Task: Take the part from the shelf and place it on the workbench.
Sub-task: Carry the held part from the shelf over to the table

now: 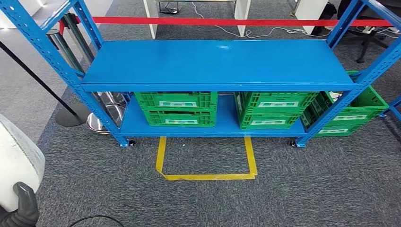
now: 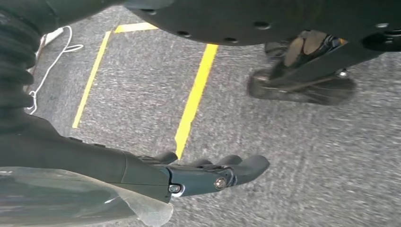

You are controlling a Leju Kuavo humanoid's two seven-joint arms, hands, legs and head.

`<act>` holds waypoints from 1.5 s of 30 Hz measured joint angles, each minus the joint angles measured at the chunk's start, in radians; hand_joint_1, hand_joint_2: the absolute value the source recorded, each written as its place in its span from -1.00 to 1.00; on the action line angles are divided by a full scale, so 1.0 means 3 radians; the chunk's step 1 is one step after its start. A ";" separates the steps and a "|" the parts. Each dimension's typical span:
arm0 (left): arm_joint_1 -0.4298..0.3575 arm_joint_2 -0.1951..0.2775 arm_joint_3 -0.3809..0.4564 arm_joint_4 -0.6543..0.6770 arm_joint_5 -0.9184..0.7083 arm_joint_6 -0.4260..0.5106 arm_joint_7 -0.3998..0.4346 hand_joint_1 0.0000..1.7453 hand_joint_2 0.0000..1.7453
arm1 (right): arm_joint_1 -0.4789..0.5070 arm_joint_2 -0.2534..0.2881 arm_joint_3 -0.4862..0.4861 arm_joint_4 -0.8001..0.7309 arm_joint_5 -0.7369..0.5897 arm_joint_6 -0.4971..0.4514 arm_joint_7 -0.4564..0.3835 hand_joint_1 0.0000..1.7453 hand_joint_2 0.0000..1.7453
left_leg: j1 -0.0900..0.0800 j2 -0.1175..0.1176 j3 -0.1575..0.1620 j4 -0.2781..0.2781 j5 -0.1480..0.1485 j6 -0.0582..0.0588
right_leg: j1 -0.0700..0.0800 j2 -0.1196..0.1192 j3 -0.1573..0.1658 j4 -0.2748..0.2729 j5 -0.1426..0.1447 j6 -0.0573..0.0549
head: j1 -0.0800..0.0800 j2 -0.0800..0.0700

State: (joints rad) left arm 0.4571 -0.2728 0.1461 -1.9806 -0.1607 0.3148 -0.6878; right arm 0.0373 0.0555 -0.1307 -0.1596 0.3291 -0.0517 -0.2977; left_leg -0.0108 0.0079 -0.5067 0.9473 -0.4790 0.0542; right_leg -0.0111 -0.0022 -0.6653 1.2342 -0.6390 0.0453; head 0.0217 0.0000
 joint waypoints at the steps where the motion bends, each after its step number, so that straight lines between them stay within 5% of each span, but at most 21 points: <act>1: 0.0000 0.0000 0.0000 0.0000 0.0000 0.0001 0.0000 1.00 1.00 | 0.0000 -0.0005 0.0001 0.0001 0.0001 0.0001 0.0000 -1.00 1.00 | 0.0004 0.0007 -0.0048 0.0027 0.0018 -0.0007 | -0.0004 0.0000 0.0002 0.0122 0.0002 0.0014 | 0.0000 0.0000; 2: -0.0001 0.0000 0.0000 0.0000 0.0000 0.0003 0.0000 1.00 1.00 | 0.0000 -0.0009 0.0001 0.0001 0.0002 0.0002 -0.0001 -1.00 1.00 | 0.0012 0.0012 -0.0098 0.0059 0.0032 -0.0018 | -0.0011 0.0000 0.0057 0.0126 0.0072 0.0028 | 0.0000 0.0000; 4: -0.0001 0.0000 0.0000 -0.0001 0.0002 0.0007 0.0000 1.00 1.00 | -0.0003 -0.0016 0.0005 0.0002 0.0003 0.0002 -0.0001 -1.00 1.00 | 0.0032 0.0015 -0.0206 0.0143 0.0055 -0.0048 | -0.0036 0.0001 0.0322 -0.0204 0.0252 0.0064 | 0.0001 0.0000; 7: -0.0001 0.0001 0.0000 -0.0012 0.0004 0.0016 0.0000 1.00 1.00 | -0.0015 -0.0017 0.0022 0.0003 0.0004 0.0005 -0.0005 -1.00 1.00 | 0.0029 0.0006 -0.0331 0.0262 0.0096 -0.0099 | -0.0039 0.0026 0.0662 -0.0744 0.0222 0.0069 | 0.0012 0.0000; 9: -0.0001 0.0003 -0.0001 -0.0017 0.0005 0.0019 0.0000 1.00 1.00 | -0.0014 -0.0017 0.0031 0.0005 0.0004 0.0007 -0.0009 -1.00 1.00 | 0.0025 -0.0001 -0.0367 0.0280 0.0146 -0.0131 | -0.0034 0.0029 0.0645 -0.0782 0.0215 0.0007 | 0.0014 0.0000; 11: 0.0000 0.0005 0.0000 -0.0018 0.0006 0.0019 0.0000 1.00 1.00 | -0.0011 -0.0017 0.0036 0.0010 0.0005 0.0010 -0.0011 -1.00 1.00 | 0.0032 -0.0011 -0.0408 0.0338 0.0059 -0.0167 | -0.0039 0.0004 0.0574 -0.0772 0.0261 -0.0063 | 0.0009 0.0000; 14: 0.0002 0.0005 0.0000 -0.0018 0.0011 0.0017 0.0000 1.00 1.00 | -0.0009 -0.0021 0.0045 0.0013 0.0008 0.0010 -0.0011 -1.00 1.00 | 0.0052 -0.0017 -0.0497 0.0816 -0.0436 -0.0218 | -0.0031 -0.0055 0.0455 -0.0767 0.0353 -0.0147 | -0.0017 0.0000; 16: 0.0000 0.0004 0.0000 -0.0018 0.0013 0.0011 0.0000 1.00 1.00 | -0.0011 -0.0021 0.0049 0.0013 0.0009 0.0010 -0.0011 -1.00 1.00 | 0.0058 -0.0016 -0.0498 0.1158 -0.0565 -0.0229 | -0.0016 -0.0103 0.0371 -0.0753 0.0427 -0.0161 | -0.0027 0.0000; 18: 0.0000 0.0004 0.0000 -0.0018 0.0013 0.0008 0.0000 1.00 1.00 | -0.0014 -0.0021 0.0050 0.0013 0.0009 0.0010 -0.0011 -1.00 1.00 | 0.0057 -0.0012 -0.0338 0.1118 -0.0395 -0.0213 | -0.0001 -0.0154 0.0275 -0.0730 0.0493 -0.0159 | -0.0030 0.0000; 20: -0.0002 0.0005 0.0000 -0.0020 0.0014 0.0007 0.0000 1.00 1.00 | -0.0015 -0.0021 0.0051 0.0013 0.0009 0.0011 -0.0011 -1.00 1.00 | 0.0041 0.0048 0.0017 0.0652 -0.0258 -0.0168 | 0.0013 -0.0199 0.0207 -0.0715 0.0548 -0.0150 | -0.0029 0.0000; 22: -0.0012 0.0005 -0.0001 -0.0024 0.0014 0.0006 0.0000 1.00 1.00 | -0.0015 -0.0020 0.0052 0.0014 0.0009 0.0013 -0.0013 -1.00 1.00 | 0.0010 0.0125 0.0328 0.0156 -0.0299 -0.0127 | 0.0014 -0.0244 0.0182 -0.0718 0.0609 -0.0122 | -0.0027 0.0000; 24: -0.0016 0.0005 -0.0001 -0.0027 0.0014 0.0006 0.0000 1.00 1.00 | -0.0016 -0.0020 0.0052 0.0014 0.0009 0.0013 -0.0015 -1.00 1.00 | -0.0018 0.0123 0.0381 -0.0017 -0.0309 -0.0104 | 0.0002 -0.0296 0.0172 -0.0746 0.0686 -0.0078 | -0.0028 0.0000; 26: -0.0012 0.0003 -0.0001 -0.0028 0.0014 0.0006 0.0000 1.00 1.00 | -0.0016 -0.0022 0.0052 0.0017 0.0009 0.0013 -0.0016 -1.00 1.00 | -0.0014 0.0085 0.0300 -0.0042 -0.0209 -0.0075 | -0.0008 -0.0257 0.0138 -0.0732 0.0639 -0.0037 | -0.0029 0.0000; 30: -0.0014 0.0001 -0.0001 -0.0028 0.0018 0.0005 0.0000 1.00 1.00 | -0.0002 -0.0025 0.0053 0.0020 0.0010 0.0012 -0.0014 -1.00 1.00 | -0.0012 -0.0014 0.0067 -0.0041 -0.0009 -0.0026 | -0.0002 -0.0020 0.0009 -0.0120 0.0023 -0.0015 | -0.0012 0.0000; 32: -0.0014 0.0001 -0.0001 -0.0028 0.0019 0.0004 0.0000 1.00 1.00 | -0.0003 -0.0029 0.0053 0.0021 0.0011 0.0011 -0.0013 -1.00 1.00 | -0.0023 -0.0074 -0.0070 -0.0008 0.0082 -0.0026 | 0.0010 0.0002 0.0047 0.0147 0.0034 -0.0023 | -0.0009 0.0000; 33: -0.0014 0.0001 -0.0001 -0.0028 0.0020 0.0004 0.0000 1.00 1.00 | -0.0006 -0.0031 0.0054 0.0021 0.0011 0.0010 -0.0014 -1.00 1.00 | -0.0025 -0.0108 -0.0148 0.0019 0.0122 -0.0031 | 0.0014 0.0011 0.0131 0.0128 0.0146 -0.0031 | -0.0009 0.0000; 35: -0.0015 0.0001 -0.0002 -0.0028 0.0028 0.0004 0.0000 1.00 1.00 | -0.0011 -0.0033 0.0056 0.0020 0.0012 0.0009 -0.0013 -1.00 1.00 | -0.0028 -0.0177 -0.0292 0.0086 0.0187 -0.0049 | 0.0015 0.0115 0.0462 -0.0229 0.0298 -0.0056 | -0.0008 0.0000; 38: -0.0022 0.0002 -0.0003 -0.0034 0.0039 0.0004 0.0000 1.00 1.00 | -0.0011 -0.0035 0.0058 0.0020 0.0013 0.0009 -0.0012 -1.00 1.00 | -0.0046 -0.0284 -0.0415 0.0183 0.0274 -0.0082 | 0.0008 0.0284 0.0921 -0.0889 0.0138 -0.0092 | -0.0005 0.0000; 40: -0.0019 0.0004 -0.0004 -0.0039 0.0038 0.0007 0.0000 1.00 1.00 | -0.0009 -0.0029 0.0061 0.0022 0.0015 0.0011 -0.0011 -1.00 1.00 | -0.0047 -0.0351 -0.0451 0.0201 0.0331 -0.0101 | 0.0004 0.0204 0.0914 -0.0949 0.0123 -0.0122 | -0.0001 0.0000; 42: -0.0005 0.0005 -0.0004 -0.0044 0.0036 0.0017 0.0000 1.00 1.00 | -0.0007 -0.0028 0.0064 0.0023 0.0020 0.0014 -0.0008 -1.00 1.00 | -0.0046 -0.0289 -0.0505 0.0300 0.0219 -0.0135 | -0.0010 0.0099 0.0873 -0.0945 0.0169 -0.0166 | -0.0016 0.0000; 45: -0.0001 0.0005 -0.0006 -0.0047 0.0026 0.0040 0.0000 1.00 1.00 | 0.0010 -0.0035 0.0067 0.0024 0.0025 0.0016 -0.0005 -1.00 1.00 | -0.0001 -0.0096 -0.0641 0.0864 -0.0236 -0.0213 | -0.0015 -0.0060 0.0796 -0.0940 0.0234 -0.0180 | -0.0047 0.0000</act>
State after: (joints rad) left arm 0.4568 -0.2712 0.1444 -1.9947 -0.1530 0.3267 -0.6878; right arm 0.0402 0.0449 -0.1107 -0.1524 0.3368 -0.0470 -0.2994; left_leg -0.0110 -0.0208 -0.6989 1.2067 -0.5498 -0.0097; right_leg -0.0155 -0.0201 -0.4264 0.9521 -0.5688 -0.0088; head 0.0075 0.0000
